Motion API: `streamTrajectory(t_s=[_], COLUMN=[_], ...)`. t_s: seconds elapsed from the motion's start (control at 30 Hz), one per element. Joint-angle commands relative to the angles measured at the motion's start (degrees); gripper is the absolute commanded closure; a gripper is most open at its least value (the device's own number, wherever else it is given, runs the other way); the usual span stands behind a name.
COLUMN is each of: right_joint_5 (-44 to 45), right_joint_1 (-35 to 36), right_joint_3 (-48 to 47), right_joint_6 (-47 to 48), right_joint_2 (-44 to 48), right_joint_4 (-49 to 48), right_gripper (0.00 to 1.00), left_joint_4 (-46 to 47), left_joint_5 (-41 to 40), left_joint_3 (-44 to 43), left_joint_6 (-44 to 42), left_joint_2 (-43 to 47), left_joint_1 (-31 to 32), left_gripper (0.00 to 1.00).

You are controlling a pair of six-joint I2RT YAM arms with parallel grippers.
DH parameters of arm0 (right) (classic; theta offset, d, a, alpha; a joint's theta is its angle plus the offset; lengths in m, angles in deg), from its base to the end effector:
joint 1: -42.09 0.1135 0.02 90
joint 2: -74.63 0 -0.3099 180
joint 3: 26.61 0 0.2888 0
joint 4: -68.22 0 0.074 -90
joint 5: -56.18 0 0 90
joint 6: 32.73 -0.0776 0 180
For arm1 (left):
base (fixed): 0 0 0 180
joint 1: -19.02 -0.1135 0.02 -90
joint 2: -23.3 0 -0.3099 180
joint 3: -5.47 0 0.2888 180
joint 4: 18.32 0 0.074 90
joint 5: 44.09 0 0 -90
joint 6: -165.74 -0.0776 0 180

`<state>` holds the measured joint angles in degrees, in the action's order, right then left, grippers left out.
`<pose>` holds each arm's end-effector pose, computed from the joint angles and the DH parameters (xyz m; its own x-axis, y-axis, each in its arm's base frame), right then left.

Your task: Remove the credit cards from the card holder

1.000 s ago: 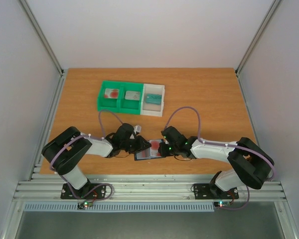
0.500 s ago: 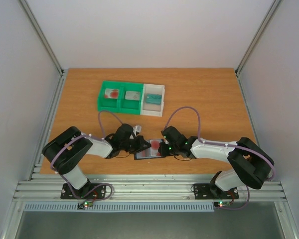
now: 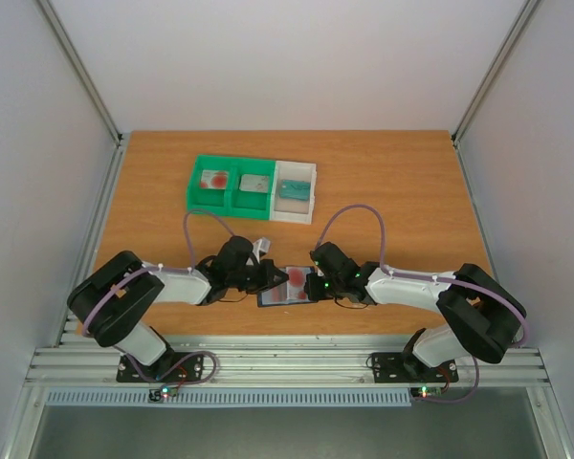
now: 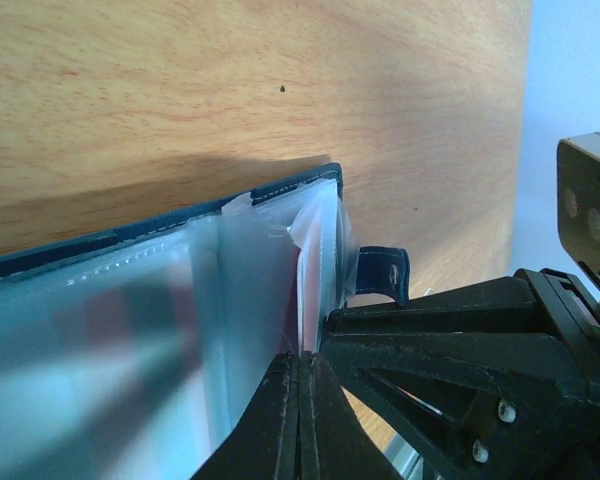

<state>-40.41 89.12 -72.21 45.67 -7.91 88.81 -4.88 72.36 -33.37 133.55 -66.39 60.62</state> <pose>0.1923 0.2195 0.1197 -0.7179 -0.4776 -0.5064 -0.6375 0.7433 0.2028 0.2123 -0.2347 0.1123 -0.9690 -0.1529 -0.1941 0.0731 0.5729 -0.8164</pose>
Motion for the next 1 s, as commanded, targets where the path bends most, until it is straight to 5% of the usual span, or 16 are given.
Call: streamTrajectory(t_s=[0.0, 0.97], right_joint_5=[1.32, -2.81], right_joint_1=[-0.26, -0.27], right_joint_3=[-0.67, 0.19], right_joint_6=[-0.18, 5.19], right_joint_2=[-0.01, 9.0], right_joint_4=[0.7, 1.27], right_gripper=[0.88, 0.86], left_joint_4=[-1.65, -20.32], left_joint_5=[-1.2, -5.06], left_joint_3=[0.17, -2.54], left_joint_6=[-2.97, -10.89], left_joint_2=[2.25, 15.25], left_joint_1=[0.18, -0.54], left_gripper=[1.0, 1.0])
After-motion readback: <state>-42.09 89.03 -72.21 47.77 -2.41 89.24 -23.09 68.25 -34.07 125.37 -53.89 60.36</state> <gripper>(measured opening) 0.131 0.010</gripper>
